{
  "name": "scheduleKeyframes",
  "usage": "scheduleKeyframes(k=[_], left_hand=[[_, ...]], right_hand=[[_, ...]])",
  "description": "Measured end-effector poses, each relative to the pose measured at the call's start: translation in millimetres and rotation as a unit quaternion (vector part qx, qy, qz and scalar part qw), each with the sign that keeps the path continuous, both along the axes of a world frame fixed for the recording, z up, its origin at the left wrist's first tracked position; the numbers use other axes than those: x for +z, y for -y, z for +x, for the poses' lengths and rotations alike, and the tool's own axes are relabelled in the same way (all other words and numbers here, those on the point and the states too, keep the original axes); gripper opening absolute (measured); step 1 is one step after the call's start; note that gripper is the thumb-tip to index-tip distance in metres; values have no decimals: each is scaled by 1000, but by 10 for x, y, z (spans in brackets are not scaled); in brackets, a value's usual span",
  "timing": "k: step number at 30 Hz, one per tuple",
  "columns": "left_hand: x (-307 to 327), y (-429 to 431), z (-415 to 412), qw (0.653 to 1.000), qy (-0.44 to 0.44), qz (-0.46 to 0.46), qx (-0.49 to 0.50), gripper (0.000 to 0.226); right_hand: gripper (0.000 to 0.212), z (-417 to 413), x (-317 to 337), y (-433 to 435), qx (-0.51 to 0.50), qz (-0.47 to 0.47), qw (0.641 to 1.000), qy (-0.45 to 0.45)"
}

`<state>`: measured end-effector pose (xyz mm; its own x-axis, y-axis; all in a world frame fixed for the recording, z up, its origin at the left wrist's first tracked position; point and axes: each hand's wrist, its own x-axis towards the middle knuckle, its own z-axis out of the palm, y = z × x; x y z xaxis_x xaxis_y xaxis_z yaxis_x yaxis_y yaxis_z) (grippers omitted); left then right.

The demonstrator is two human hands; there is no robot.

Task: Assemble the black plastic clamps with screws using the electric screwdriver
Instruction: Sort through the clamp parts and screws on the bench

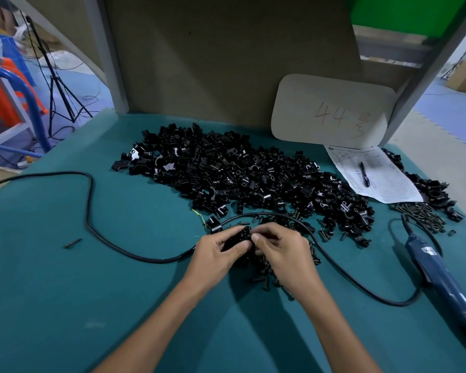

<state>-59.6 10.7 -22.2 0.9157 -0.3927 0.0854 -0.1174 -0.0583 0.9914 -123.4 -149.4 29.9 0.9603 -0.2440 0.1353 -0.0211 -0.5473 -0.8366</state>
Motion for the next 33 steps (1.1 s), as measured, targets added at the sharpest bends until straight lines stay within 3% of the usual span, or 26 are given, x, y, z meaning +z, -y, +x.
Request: scheduleKeyframes(k=[5, 20, 24, 28, 33], left_hand=[[22, 2, -3, 999, 12, 33, 7, 35], [-25, -3, -18, 1000, 6, 19, 2, 46], [-24, -11, -20, 999, 11, 31, 5, 55], [3, -6, -41, 999, 20, 44, 8, 47], [27, -5, -56, 999, 14, 33, 5, 45]], right_hand=[[10, -10, -13, 20, -5, -53, 998, -15], [11, 14, 2, 76, -3, 57, 998, -42], [15, 30, -6, 121, 35, -20, 996, -73], [28, 47, -1, 101, 53, -132, 986, -86], [30, -10, 105, 199, 57, -179, 979, -81]])
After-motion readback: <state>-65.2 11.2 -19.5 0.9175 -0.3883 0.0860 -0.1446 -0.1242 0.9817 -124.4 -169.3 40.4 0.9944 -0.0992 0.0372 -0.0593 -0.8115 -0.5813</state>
